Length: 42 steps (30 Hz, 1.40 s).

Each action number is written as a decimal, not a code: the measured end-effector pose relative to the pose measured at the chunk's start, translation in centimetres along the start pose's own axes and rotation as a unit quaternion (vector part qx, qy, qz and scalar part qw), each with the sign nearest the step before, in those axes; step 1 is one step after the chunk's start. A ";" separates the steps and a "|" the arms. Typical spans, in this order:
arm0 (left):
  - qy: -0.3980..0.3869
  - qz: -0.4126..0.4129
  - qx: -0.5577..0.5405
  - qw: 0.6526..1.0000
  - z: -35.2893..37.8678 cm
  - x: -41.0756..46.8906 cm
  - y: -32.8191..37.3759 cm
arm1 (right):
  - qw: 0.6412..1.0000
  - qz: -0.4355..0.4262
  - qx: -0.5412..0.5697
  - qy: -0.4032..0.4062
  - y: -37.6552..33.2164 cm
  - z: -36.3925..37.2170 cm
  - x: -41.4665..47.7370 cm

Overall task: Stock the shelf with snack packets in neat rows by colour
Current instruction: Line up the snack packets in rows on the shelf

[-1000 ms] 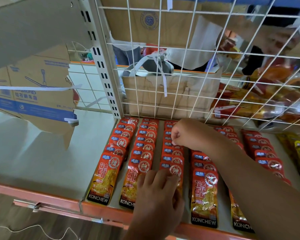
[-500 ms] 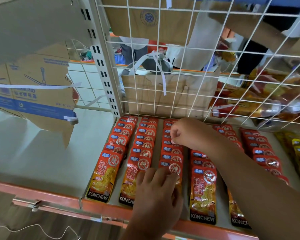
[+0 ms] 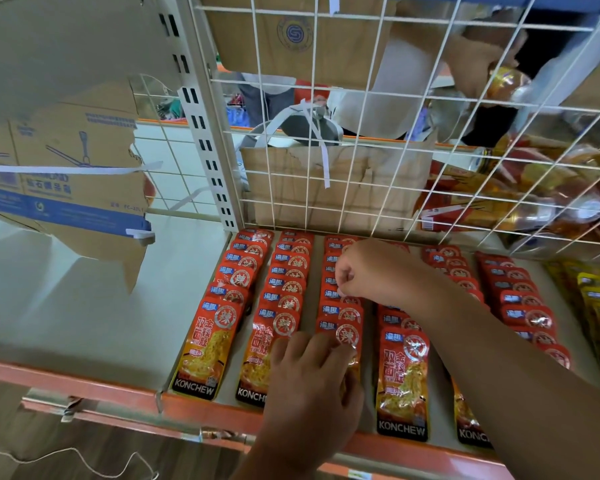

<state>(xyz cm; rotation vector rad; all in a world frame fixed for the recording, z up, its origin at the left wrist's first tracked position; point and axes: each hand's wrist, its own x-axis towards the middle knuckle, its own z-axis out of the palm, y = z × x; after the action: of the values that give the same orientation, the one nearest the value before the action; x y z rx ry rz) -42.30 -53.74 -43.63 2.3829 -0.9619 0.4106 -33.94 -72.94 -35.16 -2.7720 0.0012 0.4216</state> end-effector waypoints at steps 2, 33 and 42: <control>0.001 0.000 0.000 1.000 0.0 0.1 0.0 | 1.000 -0.001 -0.005 -0.001 -0.1 -0.1 0.0; 0.001 0.002 -0.016 1.000 -0.3 0.2 0.1 | 0.996 -0.004 0.050 0.067 2.2 -1.4 -2.5; -0.012 0.025 -0.037 0.999 0.1 1.5 2.3 | 0.990 0.069 0.050 0.111 8.4 -3.6 -4.0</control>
<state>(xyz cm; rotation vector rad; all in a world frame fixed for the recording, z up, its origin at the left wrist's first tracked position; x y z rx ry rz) -42.83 -56.00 -42.21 2.3065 -1.0317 0.3599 -37.11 -82.29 -33.51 -2.7137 0.2605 0.1389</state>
